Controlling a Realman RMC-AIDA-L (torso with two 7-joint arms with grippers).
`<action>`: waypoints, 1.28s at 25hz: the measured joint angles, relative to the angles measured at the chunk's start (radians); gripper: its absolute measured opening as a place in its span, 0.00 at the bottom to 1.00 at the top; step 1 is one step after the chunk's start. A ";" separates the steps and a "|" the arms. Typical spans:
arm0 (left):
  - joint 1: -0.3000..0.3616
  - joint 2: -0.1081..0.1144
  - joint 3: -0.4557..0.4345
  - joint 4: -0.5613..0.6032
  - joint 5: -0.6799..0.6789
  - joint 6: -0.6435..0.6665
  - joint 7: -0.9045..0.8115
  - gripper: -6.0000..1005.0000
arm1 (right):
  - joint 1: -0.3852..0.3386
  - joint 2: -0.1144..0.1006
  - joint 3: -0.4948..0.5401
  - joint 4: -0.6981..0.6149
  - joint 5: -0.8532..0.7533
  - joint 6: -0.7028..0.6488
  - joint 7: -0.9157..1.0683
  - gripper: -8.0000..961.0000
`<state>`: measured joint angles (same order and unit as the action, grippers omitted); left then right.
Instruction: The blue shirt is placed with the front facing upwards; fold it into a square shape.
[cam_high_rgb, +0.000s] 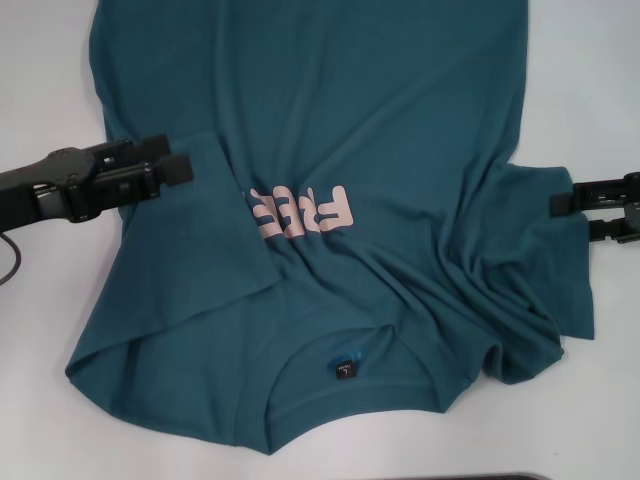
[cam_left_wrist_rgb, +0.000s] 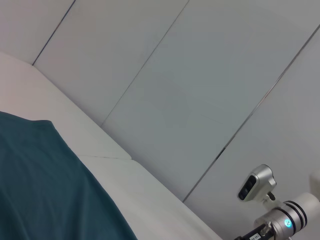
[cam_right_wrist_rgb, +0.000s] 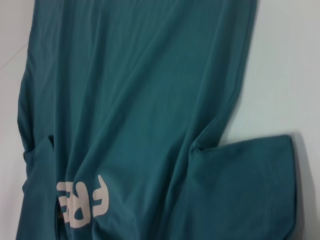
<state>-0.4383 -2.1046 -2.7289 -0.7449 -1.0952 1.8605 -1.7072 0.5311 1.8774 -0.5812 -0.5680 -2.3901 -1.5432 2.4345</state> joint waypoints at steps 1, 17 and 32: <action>0.000 0.000 0.000 0.000 0.000 0.000 0.000 0.78 | 0.000 0.002 0.000 0.000 0.000 0.001 0.000 0.93; 0.001 -0.004 0.000 0.001 0.000 0.005 -0.001 0.78 | 0.018 0.034 0.026 -0.004 0.010 0.017 -0.020 0.93; 0.001 -0.005 0.000 0.001 -0.020 0.006 -0.025 0.78 | 0.016 0.035 0.013 -0.011 0.003 0.012 -0.017 0.37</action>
<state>-0.4370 -2.1092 -2.7290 -0.7440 -1.1149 1.8665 -1.7318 0.5471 1.9121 -0.5683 -0.5794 -2.3873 -1.5308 2.4175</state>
